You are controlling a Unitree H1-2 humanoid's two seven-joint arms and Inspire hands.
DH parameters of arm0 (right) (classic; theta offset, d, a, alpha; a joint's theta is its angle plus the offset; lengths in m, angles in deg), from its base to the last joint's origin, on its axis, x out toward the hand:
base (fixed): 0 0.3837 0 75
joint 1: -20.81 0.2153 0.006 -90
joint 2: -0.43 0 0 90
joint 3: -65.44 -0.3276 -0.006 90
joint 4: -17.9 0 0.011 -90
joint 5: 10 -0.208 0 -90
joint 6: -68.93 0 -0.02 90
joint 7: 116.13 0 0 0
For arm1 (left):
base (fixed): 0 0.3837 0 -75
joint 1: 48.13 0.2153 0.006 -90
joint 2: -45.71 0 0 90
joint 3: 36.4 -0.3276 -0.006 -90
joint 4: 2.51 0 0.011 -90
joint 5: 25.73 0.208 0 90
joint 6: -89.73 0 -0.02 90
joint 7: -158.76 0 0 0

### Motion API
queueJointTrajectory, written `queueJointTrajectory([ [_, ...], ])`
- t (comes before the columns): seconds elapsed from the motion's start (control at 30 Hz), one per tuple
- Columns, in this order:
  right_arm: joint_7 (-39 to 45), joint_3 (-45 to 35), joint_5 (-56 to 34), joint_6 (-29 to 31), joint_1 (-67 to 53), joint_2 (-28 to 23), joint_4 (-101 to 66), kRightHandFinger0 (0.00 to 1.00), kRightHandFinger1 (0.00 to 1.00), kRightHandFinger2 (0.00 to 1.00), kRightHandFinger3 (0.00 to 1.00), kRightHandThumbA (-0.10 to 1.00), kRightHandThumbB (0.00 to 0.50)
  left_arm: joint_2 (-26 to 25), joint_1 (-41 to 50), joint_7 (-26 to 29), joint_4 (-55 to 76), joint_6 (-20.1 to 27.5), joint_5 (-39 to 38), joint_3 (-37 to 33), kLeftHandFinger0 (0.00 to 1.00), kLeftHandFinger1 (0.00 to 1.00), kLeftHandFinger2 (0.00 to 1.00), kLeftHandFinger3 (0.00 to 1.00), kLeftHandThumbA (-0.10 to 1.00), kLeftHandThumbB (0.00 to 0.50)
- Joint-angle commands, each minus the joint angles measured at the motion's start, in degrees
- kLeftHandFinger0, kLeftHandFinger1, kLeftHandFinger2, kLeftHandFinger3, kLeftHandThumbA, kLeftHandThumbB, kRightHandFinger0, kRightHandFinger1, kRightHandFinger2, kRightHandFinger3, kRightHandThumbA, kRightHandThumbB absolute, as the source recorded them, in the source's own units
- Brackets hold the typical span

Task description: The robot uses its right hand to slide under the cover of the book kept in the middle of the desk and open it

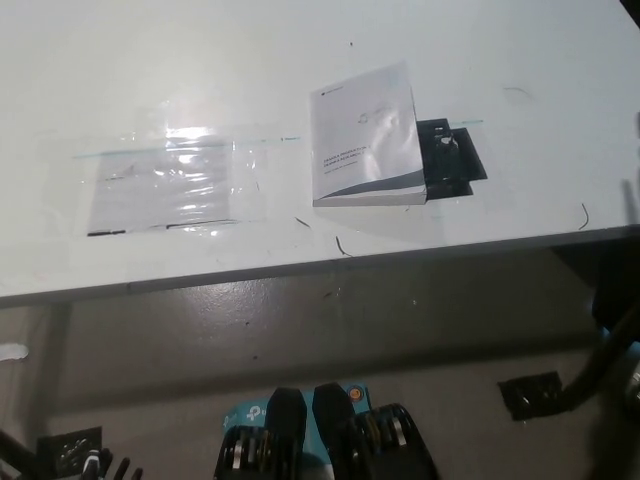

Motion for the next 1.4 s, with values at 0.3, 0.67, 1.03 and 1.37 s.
queueJointTrajectory([
  [0.3, 5.28, 6.65, 4.56, 5.39, 8.88, 3.55, 16.1, 0.92, 0.89, 0.9, 1.0, 1.0, 0.118, -0.18, -0.85, 0.17, 0.15, 0.74, -1.29, -0.64, 0.95, 0.91, 0.9, 0.99, 0.97, 0.116],
  [0.67, 5.84, 8.93, 8.78, 7.68, 12.13, 4.21, 24.49, 0.85, 0.88, 0.9, 1.0, 1.0, 0.129, -0.63, -0.07, -0.81, 0.18, 0.59, -1.71, -0.68, 0.98, 0.93, 0.91, 1.0, 0.98, 0.115],
  [1.03, 7.73, 10.12, 10.81, 8.35, 10.97, 5.85, 27.29, 0.84, 0.85, 0.87, 1.0, 1.0, 0.141, -0.34, 0.17, -0.35, 0.97, 0.8, -1.2, -1.18, 0.98, 0.92, 0.9, 1.0, 0.99, 0.107],
  [1.37, 9.65, 10.96, 13.27, 9.9, 10.04, 6.84, 30.15, 0.84, 0.87, 0.88, 1.0, 1.0, 0.143, -0.78, -0.77, -0.53, -0.01, 0.87, -1.48, -1.29, 0.97, 0.92, 0.89, 1.0, 0.98, 0.114],
])
